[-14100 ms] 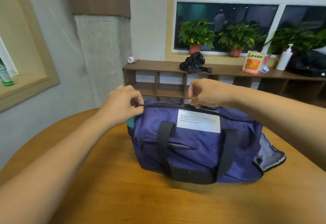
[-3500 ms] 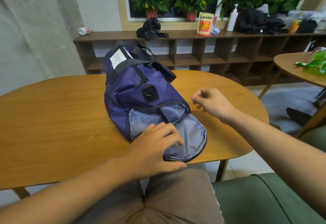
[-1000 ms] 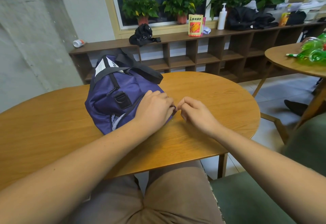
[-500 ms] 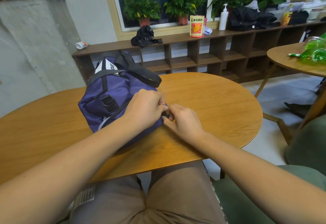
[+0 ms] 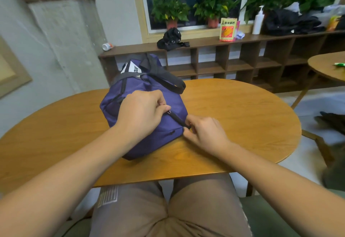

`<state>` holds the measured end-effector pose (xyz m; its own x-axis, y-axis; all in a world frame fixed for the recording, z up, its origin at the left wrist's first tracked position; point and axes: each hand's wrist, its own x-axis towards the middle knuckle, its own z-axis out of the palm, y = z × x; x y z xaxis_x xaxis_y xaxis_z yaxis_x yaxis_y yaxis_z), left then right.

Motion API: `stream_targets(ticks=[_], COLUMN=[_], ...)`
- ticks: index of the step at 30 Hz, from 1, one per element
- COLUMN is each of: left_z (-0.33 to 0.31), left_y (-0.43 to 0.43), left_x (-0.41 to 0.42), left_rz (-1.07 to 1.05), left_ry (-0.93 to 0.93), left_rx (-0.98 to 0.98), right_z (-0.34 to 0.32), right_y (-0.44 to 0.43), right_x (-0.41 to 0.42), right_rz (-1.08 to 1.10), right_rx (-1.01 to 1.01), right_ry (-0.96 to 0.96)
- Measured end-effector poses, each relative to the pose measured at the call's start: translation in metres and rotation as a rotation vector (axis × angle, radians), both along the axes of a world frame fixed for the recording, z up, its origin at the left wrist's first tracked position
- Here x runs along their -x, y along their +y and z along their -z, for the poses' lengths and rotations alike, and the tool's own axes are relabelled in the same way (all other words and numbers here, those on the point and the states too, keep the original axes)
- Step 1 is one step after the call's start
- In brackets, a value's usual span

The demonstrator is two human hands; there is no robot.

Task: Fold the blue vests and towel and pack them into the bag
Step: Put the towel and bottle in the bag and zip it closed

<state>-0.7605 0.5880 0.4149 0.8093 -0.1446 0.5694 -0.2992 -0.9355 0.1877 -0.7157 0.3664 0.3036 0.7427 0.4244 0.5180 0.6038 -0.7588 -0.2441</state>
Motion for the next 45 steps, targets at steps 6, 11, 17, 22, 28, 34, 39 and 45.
stream_targets(ticks=[6,11,17,22,28,34,39,45], left_z=[0.000,-0.012,-0.014,-0.011,-0.007,0.008,0.002,-0.002], left_y=[0.017,0.015,0.024,0.037,0.065,0.093,0.088,0.085], left_x=[0.019,0.020,0.020,0.029,0.041,0.042,0.039,0.037], left_rz=[-0.005,0.049,-0.035,-0.114,-0.158,-0.151,-0.012,0.044], left_ry=[0.029,0.071,0.097,0.019,-0.019,0.119,0.245,0.251], left_rx=[0.115,0.212,0.249,0.244,0.292,0.659,0.990,0.979], right_z=[-0.018,-0.051,-0.062,-0.068,-0.068,-0.069,-0.087,-0.101], right_y=[0.012,0.044,0.059,0.054,0.039,0.037,0.072,0.101], right_x=[0.006,0.013,0.010,0.010,0.011,0.015,0.033,0.021], right_rz=[-0.026,-0.091,-0.118,-0.107,-0.119,-0.126,-0.214,-0.142], right_rx=[0.075,-0.065,0.048,0.127,0.181,0.183,-0.011,0.217], right_ry=[0.042,-0.096,-0.155,-0.104,-0.115,-0.138,-0.301,-0.362])
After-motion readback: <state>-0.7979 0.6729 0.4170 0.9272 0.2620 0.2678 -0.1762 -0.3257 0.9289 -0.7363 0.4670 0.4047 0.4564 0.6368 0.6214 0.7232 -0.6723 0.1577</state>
